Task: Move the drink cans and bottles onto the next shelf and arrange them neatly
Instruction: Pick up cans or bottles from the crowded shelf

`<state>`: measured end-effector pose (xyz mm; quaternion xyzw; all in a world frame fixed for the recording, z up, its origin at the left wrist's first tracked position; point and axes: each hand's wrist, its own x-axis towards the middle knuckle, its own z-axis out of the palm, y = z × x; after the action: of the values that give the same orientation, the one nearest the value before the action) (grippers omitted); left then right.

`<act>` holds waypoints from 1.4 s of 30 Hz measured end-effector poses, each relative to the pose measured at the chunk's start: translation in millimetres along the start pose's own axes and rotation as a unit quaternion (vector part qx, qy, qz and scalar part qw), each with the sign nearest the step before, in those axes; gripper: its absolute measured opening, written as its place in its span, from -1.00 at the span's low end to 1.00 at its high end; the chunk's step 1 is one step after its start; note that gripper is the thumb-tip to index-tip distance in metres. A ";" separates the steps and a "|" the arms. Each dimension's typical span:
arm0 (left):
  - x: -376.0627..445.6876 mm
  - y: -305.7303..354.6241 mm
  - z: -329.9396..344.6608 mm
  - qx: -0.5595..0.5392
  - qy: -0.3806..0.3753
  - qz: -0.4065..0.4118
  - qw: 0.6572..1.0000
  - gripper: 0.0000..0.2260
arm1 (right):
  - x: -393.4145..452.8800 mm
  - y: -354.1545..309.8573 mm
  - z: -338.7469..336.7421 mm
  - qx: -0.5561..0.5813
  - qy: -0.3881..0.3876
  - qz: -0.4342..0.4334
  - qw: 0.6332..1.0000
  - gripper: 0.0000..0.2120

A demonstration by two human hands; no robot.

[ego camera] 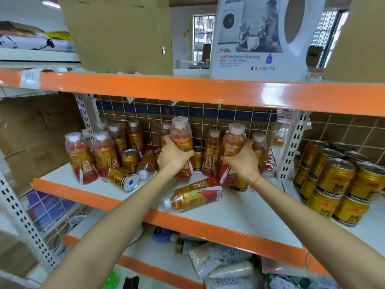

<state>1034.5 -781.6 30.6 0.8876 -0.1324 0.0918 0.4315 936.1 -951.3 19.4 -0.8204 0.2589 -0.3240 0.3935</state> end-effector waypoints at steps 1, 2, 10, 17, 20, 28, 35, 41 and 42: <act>-5.3 3.3 -2.5 0.002 -0.001 0.001 1.000 -0.25 | -2.7 2.4 -2.0 -0.001 0.000 -0.002 1.000 -0.32; -10.8 5.7 -4.4 0.004 -0.002 0.001 1.000 -0.25 | -9.4 3.1 -6.7 -0.014 -0.010 0.002 1.000 -0.31; -53.9 18.9 -13.0 -0.001 -0.024 0.004 1.000 -0.26 | -46.5 11.6 -44.1 -0.019 0.000 -0.024 1.000 -0.28; -84.0 25.6 -13.2 -0.015 -0.041 0.040 0.998 -0.29 | -79.7 17.0 -74.9 -0.026 0.028 -0.015 0.999 -0.22; -94.9 28.4 -10.7 -0.025 -0.057 0.052 0.997 -0.30 | -96.6 17.8 -88.2 -0.022 0.046 -0.006 0.999 -0.24; -138.9 49.0 1.9 -0.049 -0.117 0.087 0.988 -0.30 | -145.5 29.0 -138.7 -0.069 0.112 0.043 0.990 -0.22; -182.7 82.4 25.9 -0.056 -0.159 0.114 0.979 -0.36 | -180.4 52.3 -191.4 -0.080 0.146 0.076 0.983 -0.32; -225.2 124.1 61.4 -0.074 -0.186 0.135 0.970 -0.35 | -199.5 79.2 -250.1 -0.087 0.173 0.097 0.976 -0.32; -233.5 133.3 68.8 -0.076 -0.189 0.139 0.969 -0.35 | -201.6 85.1 -262.3 -0.090 0.176 0.098 0.975 -0.31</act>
<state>774.6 -878.6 22.7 0.8266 -0.3400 -0.0287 0.4475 596.5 -986.9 10.1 -0.7532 0.4314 -0.3982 0.2968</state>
